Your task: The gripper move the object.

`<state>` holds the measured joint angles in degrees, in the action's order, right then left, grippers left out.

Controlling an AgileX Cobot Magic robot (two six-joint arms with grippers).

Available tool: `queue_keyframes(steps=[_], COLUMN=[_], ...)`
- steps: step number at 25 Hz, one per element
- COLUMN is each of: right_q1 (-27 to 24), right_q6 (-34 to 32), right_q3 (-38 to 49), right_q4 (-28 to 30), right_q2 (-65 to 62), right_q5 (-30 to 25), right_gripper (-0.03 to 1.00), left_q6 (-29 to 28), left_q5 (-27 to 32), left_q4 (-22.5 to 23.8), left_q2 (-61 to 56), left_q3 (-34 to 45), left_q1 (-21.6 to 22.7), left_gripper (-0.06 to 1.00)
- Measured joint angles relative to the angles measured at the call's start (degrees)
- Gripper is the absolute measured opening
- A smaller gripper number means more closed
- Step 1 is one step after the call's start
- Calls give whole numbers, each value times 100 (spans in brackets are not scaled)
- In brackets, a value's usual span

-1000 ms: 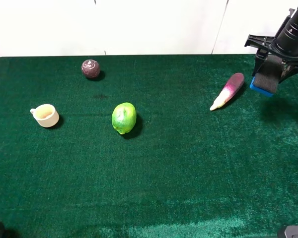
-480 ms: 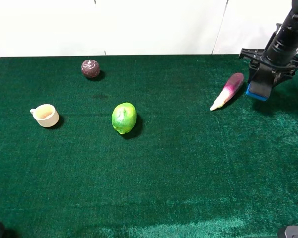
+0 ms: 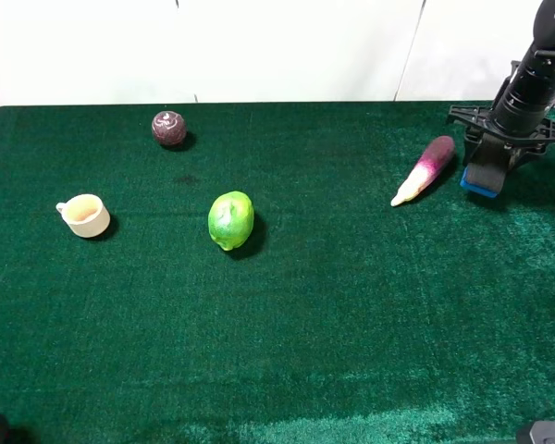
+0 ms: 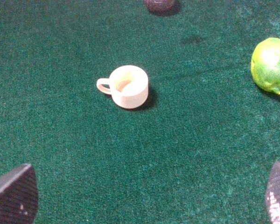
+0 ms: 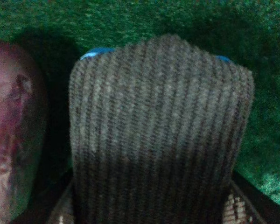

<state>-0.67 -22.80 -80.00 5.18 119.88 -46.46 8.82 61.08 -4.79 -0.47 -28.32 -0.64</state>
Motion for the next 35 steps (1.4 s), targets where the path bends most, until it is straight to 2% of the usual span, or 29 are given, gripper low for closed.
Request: queue_keyframes(steps=[12,16,19,26,35], right_q1=[-18,-18,-18,-18,-18], right_q6=[-36,-17,36,55,317], right_q3=[0,0,0,-26,-352], right_q4=[-68,-68,-68,-68,-165], right_q2=[64,64,64,-92,-676], right_q5=[-12,-52,-92,-214,-1065], right_gripper=[42,62,68,69,69], left_q6=[0,0,0,0,0], left_q5=[0,0,0,0,0], left_q4=[0,0,0,0,0], left_q2=[0,0,0,0,0], left_q3=[0,0,0,0,0], left_q1=[0,0,0,0,0], left_gripper=[99,99,99,99,99])
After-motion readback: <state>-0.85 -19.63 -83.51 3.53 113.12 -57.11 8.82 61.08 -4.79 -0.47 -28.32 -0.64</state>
